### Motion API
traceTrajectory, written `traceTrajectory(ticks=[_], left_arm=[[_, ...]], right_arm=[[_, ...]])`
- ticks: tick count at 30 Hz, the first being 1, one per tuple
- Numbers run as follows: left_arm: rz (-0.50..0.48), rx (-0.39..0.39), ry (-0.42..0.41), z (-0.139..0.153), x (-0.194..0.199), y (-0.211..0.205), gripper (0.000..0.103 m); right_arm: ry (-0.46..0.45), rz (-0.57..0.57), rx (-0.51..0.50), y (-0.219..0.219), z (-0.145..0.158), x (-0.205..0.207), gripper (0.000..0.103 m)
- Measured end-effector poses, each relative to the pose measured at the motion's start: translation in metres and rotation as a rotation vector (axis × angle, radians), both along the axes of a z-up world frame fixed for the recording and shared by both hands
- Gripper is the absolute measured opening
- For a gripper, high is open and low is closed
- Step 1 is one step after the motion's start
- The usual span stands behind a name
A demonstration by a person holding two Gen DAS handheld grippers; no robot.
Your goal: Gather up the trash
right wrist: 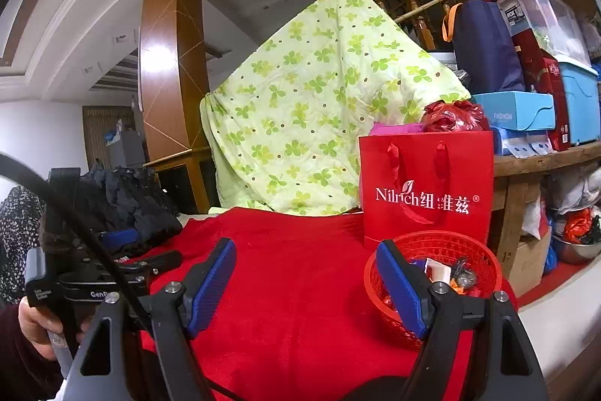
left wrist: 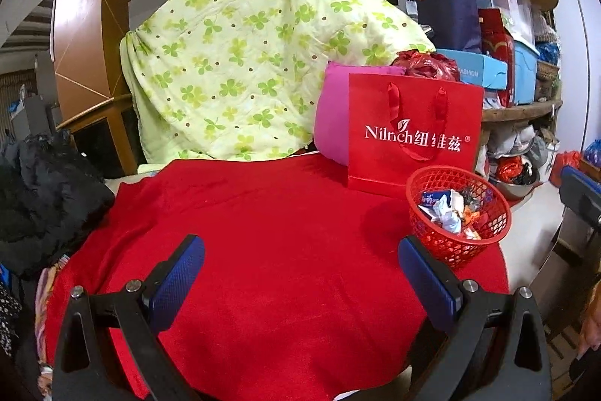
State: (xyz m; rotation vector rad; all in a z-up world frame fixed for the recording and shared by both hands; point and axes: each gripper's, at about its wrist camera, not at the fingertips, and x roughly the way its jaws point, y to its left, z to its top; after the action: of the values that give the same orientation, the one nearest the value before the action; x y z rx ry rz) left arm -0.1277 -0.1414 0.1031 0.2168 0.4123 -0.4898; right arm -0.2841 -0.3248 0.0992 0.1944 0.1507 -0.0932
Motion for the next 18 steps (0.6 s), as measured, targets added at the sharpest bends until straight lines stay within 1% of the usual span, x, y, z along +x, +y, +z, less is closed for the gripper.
traceTrajectory(ticks=[4, 9, 13, 18], left_arm=[[-0.016, 0.006, 0.008, -0.004, -0.002, -0.001, 0.102], [-0.039, -0.011, 0.053, -0.011, -0.002, 0.002, 0.102], [-0.028, -0.019, 0.059, -0.013, 0.000, 0.007, 0.102], [-0.003, -0.050, 0.050, -0.010, 0.003, 0.020, 0.102]], right_arm=[[0.005, -0.008, 0.008, 0.000, 0.001, -0.003, 0.080], [0.021, 0.002, 0.003, 0.007, 0.004, 0.000, 0.080], [0.032, 0.018, -0.027, 0.018, 0.005, 0.004, 0.080], [0.035, 0.030, -0.057, 0.031, 0.006, 0.006, 0.080]])
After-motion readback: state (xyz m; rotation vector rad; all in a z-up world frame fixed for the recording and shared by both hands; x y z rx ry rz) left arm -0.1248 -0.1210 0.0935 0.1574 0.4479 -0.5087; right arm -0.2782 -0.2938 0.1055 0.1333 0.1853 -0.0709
